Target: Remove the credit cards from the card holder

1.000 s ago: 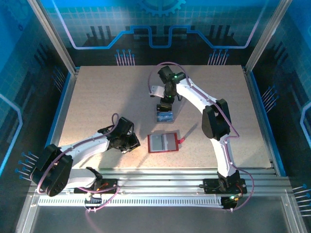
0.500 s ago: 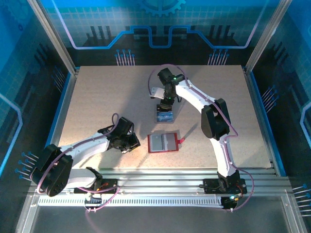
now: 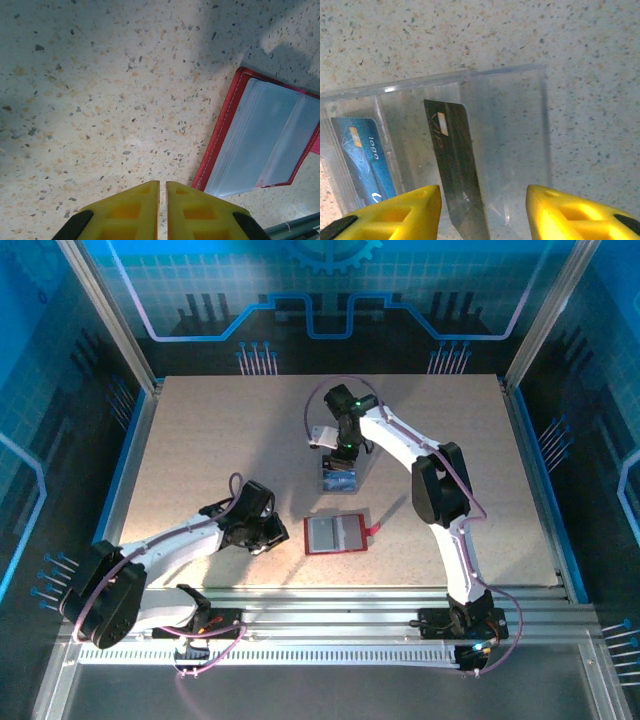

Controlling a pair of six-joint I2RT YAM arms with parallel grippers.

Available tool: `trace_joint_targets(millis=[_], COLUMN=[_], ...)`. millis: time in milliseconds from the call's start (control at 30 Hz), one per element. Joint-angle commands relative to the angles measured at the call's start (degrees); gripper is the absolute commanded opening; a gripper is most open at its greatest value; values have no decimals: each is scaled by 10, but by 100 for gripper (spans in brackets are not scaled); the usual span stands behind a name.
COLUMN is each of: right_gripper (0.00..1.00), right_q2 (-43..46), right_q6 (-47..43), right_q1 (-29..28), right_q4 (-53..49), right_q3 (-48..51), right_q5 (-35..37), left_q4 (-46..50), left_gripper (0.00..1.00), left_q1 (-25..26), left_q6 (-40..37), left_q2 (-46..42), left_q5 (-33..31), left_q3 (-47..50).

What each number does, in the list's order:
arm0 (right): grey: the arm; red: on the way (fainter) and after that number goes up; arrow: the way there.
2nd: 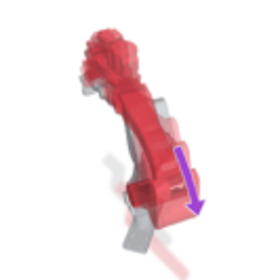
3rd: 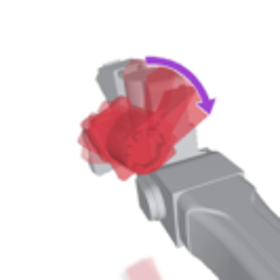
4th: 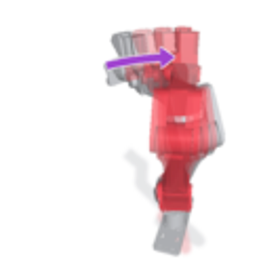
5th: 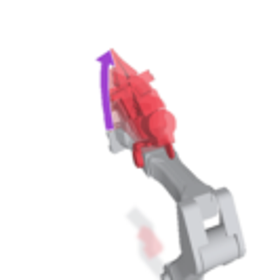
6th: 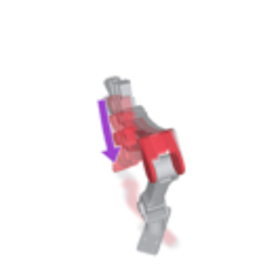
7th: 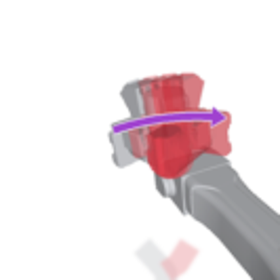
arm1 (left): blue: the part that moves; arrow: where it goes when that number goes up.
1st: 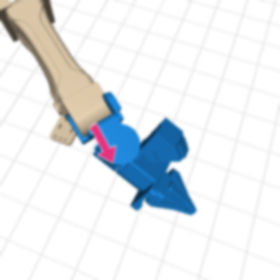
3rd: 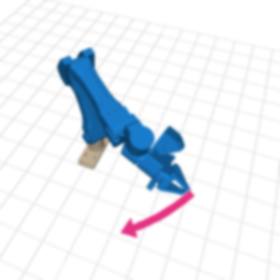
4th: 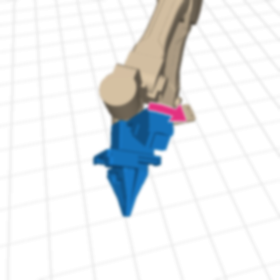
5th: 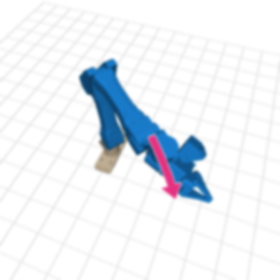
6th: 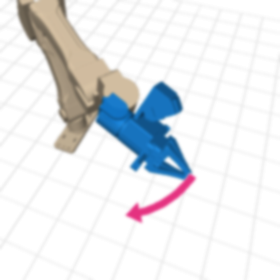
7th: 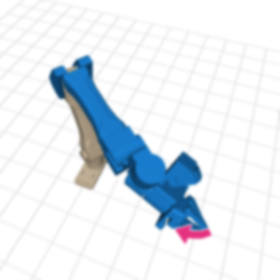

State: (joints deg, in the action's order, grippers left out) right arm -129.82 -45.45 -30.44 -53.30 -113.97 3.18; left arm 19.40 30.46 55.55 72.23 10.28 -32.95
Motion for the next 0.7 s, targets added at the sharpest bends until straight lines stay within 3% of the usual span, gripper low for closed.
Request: trace_joint_targets(millis=[0,400,667], right_gripper=[48,49,50], right_q2=[-9,58,51], right_q6=[-4,68,91], right_q1=[-9,5,16], right_q4=[-23,10,45], right_q3=[-6,2,-1], right_q5=[-24,-77,-16], left_q4=[3,0,3], left_gripper=[12,12,12], left_q1=[-5,-6,-6], left_q6=[4,4,4], left_q2=[-11,-15,-21], left_q5=[5,5,4], left_q3=[1,2,3])
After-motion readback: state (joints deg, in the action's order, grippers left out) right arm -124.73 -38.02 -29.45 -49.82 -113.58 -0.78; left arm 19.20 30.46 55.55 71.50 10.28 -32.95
